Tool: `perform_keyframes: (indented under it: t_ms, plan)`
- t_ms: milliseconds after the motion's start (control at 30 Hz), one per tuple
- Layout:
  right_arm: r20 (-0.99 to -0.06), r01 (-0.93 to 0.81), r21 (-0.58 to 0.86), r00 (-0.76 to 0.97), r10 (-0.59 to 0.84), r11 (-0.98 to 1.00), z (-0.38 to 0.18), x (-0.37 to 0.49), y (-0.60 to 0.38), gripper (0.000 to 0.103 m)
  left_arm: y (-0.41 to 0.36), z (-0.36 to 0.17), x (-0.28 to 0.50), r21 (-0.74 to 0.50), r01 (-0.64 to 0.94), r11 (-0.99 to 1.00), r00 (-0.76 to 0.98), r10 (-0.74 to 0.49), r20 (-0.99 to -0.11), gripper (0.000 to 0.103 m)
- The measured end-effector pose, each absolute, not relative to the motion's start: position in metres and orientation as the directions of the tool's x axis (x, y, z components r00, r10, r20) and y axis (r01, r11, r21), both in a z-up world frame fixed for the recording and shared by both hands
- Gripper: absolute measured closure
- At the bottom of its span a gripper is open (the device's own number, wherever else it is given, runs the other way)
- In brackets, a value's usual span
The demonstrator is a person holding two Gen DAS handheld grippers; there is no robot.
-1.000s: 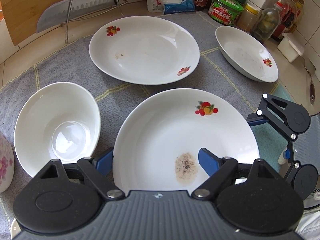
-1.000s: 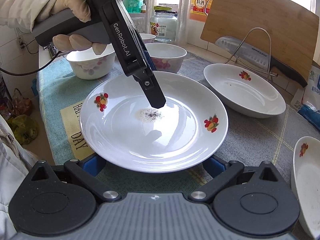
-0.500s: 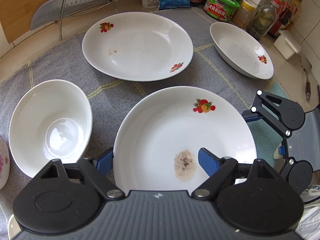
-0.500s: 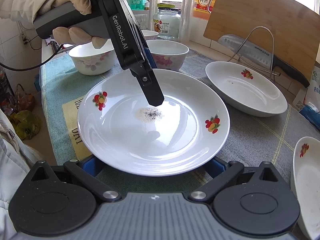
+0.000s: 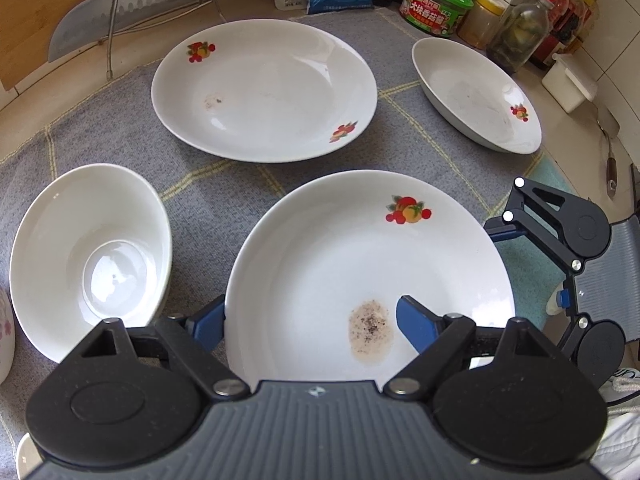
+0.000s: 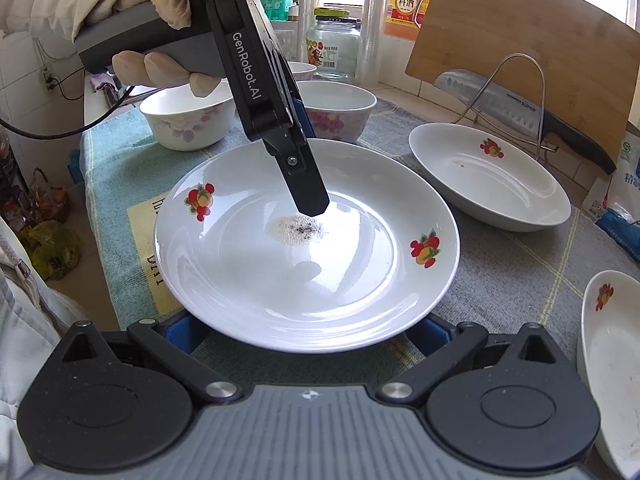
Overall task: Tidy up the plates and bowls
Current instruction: 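Carry the held plate with the left tool toward another flowered white plate, then lower the held plate onto the other plate and open the left tool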
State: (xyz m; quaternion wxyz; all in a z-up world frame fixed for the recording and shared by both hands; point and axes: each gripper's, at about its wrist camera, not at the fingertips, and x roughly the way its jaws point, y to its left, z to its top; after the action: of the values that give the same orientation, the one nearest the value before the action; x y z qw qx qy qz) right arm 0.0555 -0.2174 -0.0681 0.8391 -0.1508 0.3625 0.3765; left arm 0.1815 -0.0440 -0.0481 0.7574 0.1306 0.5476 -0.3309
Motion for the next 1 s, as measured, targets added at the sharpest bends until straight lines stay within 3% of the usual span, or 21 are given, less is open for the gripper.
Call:
perform_keyframes:
  t_ms: [433,1000]
  plan:
    - [-0.716,-0.727,0.017,0.47,0.516,0.687,-0.046,0.058,-0.246,0.0,-0.067,-0.025,0.183,-0.173,0.666,0.726,0.197,-0.395,-0.897,0.016]
    - [-0.719,-0.62,-0.031,0.559,0.413,0.784,-0.033,0.069,-0.332,0.0,-0.165,-0.016,0.213,-0.163,0.762,0.627,0.184,-0.45,-0.874,0.016]
